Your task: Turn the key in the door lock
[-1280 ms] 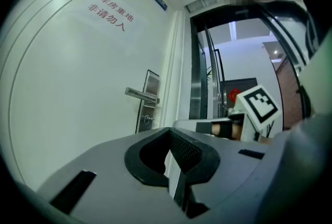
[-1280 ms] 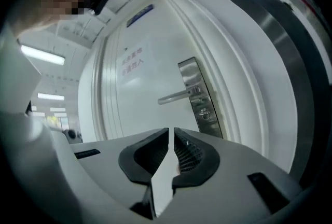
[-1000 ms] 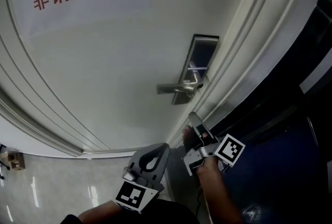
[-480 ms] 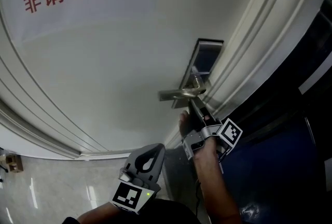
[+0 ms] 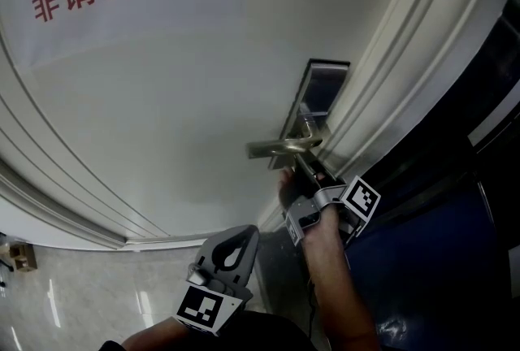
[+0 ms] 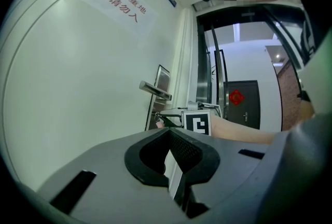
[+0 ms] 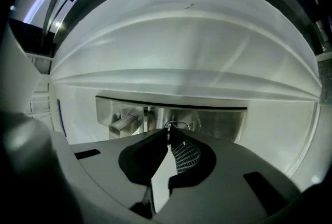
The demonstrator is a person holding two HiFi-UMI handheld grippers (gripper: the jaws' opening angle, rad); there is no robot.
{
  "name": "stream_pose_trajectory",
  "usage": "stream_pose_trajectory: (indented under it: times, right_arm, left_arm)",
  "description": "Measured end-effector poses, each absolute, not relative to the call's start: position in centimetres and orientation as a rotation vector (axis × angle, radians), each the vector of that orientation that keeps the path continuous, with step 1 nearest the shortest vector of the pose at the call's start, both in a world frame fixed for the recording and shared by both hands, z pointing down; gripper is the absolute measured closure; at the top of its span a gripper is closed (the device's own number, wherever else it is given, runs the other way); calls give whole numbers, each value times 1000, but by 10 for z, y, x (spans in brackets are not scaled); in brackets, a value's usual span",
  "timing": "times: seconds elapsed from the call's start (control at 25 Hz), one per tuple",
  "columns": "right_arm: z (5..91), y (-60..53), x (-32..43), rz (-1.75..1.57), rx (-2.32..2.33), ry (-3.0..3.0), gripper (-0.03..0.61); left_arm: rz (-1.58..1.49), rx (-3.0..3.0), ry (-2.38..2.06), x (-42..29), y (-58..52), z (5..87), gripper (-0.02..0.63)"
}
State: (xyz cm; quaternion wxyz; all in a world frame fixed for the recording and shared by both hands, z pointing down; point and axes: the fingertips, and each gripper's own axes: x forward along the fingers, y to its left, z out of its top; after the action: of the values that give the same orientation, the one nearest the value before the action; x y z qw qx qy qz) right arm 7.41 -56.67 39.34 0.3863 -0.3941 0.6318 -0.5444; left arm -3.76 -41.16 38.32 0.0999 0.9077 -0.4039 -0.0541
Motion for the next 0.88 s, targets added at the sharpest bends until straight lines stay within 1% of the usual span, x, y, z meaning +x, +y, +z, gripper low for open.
stream_pose_trajectory:
  times: [0.36,0.88]
  right_arm:
    - [393,-557,74,-1413,-967,1498,558]
    - [397,-529,77,-1401,-996,1567,558]
  left_arm:
    - [-168,2688,-1183,-34,-406,380,611]
    - [-177,2700,-1157,-24,-393,378,611]
